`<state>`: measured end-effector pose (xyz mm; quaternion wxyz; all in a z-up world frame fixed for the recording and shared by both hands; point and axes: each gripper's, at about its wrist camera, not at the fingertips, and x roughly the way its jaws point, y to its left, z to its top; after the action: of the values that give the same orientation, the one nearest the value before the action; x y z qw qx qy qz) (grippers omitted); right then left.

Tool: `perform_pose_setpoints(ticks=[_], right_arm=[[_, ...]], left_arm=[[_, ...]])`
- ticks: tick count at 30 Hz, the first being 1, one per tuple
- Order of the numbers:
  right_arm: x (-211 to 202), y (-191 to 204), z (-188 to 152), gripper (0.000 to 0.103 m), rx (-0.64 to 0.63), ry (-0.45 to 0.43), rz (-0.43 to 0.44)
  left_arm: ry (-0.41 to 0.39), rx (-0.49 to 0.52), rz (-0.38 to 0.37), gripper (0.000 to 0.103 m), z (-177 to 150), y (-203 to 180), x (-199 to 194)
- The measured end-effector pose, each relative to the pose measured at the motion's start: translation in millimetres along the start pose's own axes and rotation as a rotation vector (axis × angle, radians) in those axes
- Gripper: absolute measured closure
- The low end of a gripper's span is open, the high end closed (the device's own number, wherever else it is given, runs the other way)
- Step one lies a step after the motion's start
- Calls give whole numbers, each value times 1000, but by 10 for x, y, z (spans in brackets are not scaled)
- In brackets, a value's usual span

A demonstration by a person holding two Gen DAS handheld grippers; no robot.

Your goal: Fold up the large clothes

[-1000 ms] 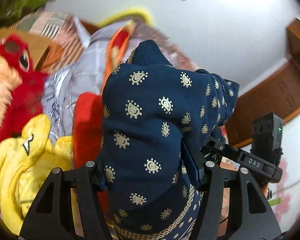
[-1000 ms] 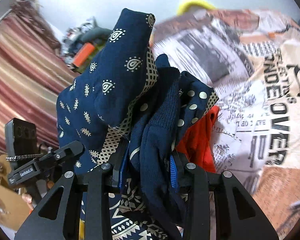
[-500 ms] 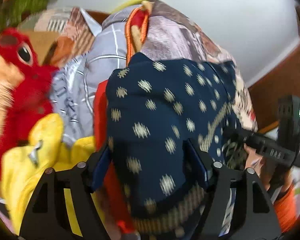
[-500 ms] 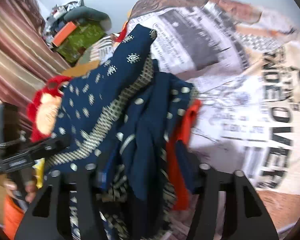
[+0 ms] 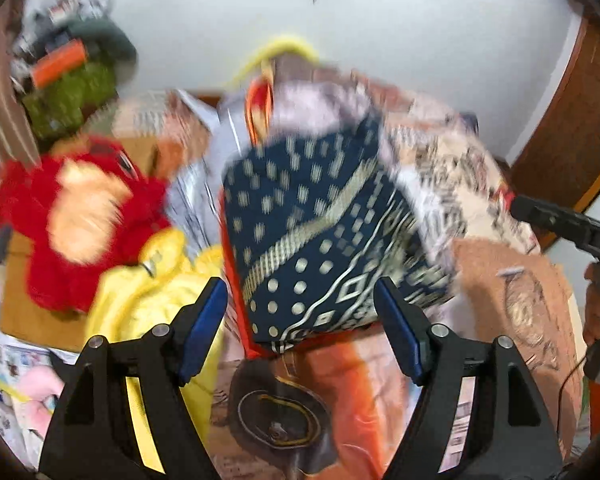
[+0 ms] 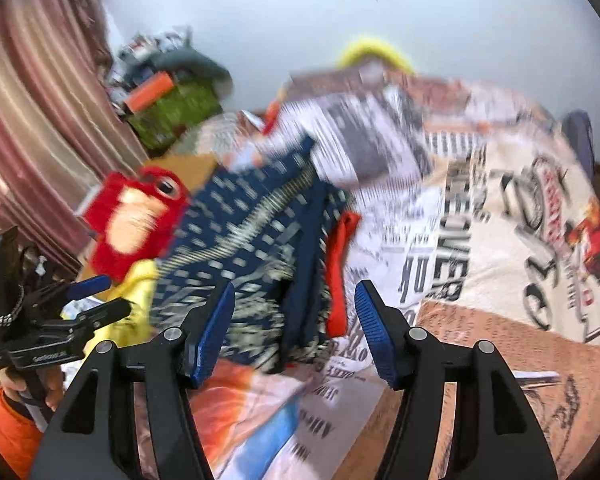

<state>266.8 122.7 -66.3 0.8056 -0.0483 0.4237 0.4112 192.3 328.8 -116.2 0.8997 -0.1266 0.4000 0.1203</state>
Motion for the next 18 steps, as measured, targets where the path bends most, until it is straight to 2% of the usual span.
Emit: perform_pose_setpoints(ticks=[6,8,11,15,18], right_arm=[[-1004,453,-49,45,-108,-235,18],[-1365,588,-106,45,-127,-327,29],[-1848,746,-258,45,-141,-444,59],[-2335,944,-531,45,-164,-570,74],[-2506,1059,-713,45,-180,-616,74]], left_arm=[[-288,82,26,28,-9,-488,-1281],[-403,119,50,28,-113,-689,-1743],[-529,130,56,28,-314,-880,-2269],[-648,128,47,28,-569,-1039,-2736],[-707,110,37,28,-770,-1110,-2952]])
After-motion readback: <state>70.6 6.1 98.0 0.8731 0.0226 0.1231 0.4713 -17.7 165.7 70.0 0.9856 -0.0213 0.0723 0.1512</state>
